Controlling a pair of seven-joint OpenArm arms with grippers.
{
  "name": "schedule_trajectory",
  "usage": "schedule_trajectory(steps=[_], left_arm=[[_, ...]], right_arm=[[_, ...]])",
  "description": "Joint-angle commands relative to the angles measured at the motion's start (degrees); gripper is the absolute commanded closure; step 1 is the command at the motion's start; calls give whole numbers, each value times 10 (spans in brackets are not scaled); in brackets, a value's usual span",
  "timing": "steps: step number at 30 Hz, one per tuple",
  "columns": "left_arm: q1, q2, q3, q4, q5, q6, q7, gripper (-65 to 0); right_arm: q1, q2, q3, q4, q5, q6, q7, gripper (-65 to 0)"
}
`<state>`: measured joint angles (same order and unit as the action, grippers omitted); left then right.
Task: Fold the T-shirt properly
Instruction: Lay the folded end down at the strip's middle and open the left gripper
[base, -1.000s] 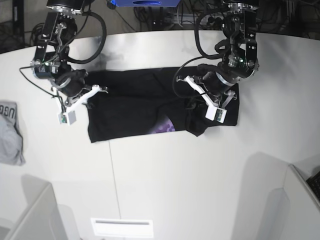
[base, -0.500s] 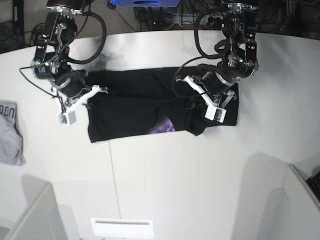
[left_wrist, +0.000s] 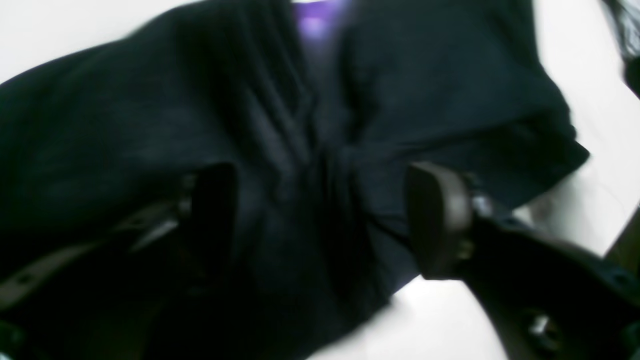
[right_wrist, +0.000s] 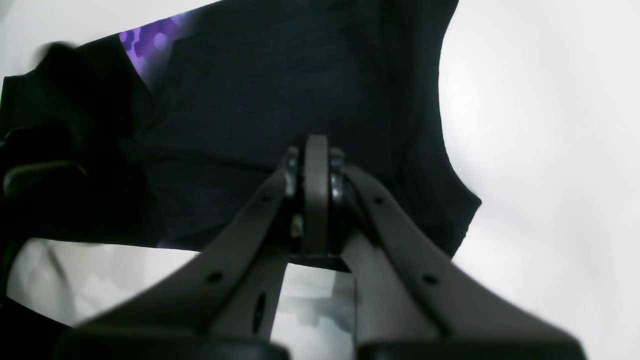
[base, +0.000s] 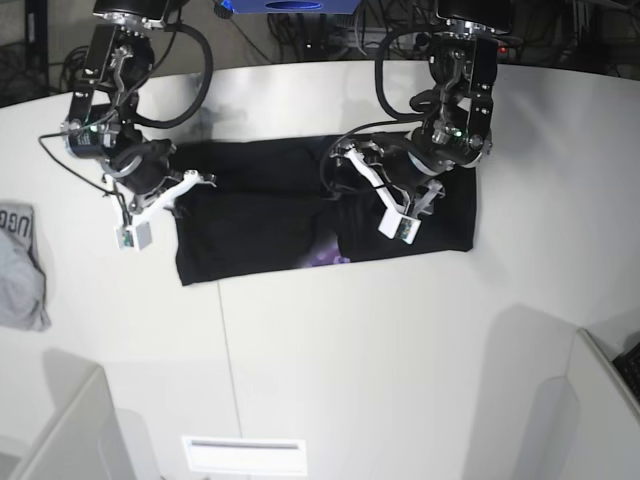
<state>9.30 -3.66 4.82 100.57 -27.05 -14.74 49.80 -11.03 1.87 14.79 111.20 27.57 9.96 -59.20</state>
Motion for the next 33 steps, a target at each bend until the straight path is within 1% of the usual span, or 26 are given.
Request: schedule_trajectory(steps=[1, 5, 6, 8, 10, 11, 12, 14, 16, 17, 18, 20, 22, 25, 33], left_arm=[[-14, 2, 15, 8, -9, -1, -11, -546], [-42, 0, 101, 9, -10, -1, -11, -550], [-45, 0, 113, 11, -10, -1, -11, -550], [-47, 0, 126, 14, -10, -1, -11, -548], [-42, -1, 125, 23, -10, -1, -11, -545], [-41, -3, 121, 32, -10, -1, -11, -528], [-35, -10, 110, 45, -10, -1, -11, -490], [-11, -19, 68, 76, -10, -1, -11, -344], [9, -21, 3, 101, -6, -1, -11, -114], [11, -19, -26, 102, -5, -1, -11, -12], [12, -19, -53, 102, -5, -1, -11, 0], [9, -19, -102, 87, -5, -1, -11, 0], [2, -19, -133, 65, -5, -1, -13, 0], [-23, -19, -141, 21, -5, -1, -15, 0], [-78, -16, -145, -123, -6, -1, -16, 0]], right_arm=[[7, 3, 2, 8, 6, 2, 11, 0], [8, 3, 2, 8, 6, 2, 11, 0], [8, 3, 2, 8, 6, 2, 11, 0], [9, 3, 2, 8, 6, 2, 11, 0], [9, 3, 2, 8, 6, 2, 11, 0], [10, 3, 2, 8, 6, 2, 11, 0], [10, 3, 2, 8, 6, 2, 11, 0], [10, 3, 2, 8, 6, 2, 11, 0], [10, 3, 2, 8, 6, 2, 11, 0], [10, 3, 2, 8, 6, 2, 11, 0], [10, 2, 2, 8, 6, 2, 11, 0], [10, 2, 0, 8, 6, 2, 11, 0], [10, 1, -1, 8, 6, 2, 11, 0], [13, -9, 0, 8, 6, 2, 11, 0], [13, -9, 1, 8, 6, 2, 11, 0]])
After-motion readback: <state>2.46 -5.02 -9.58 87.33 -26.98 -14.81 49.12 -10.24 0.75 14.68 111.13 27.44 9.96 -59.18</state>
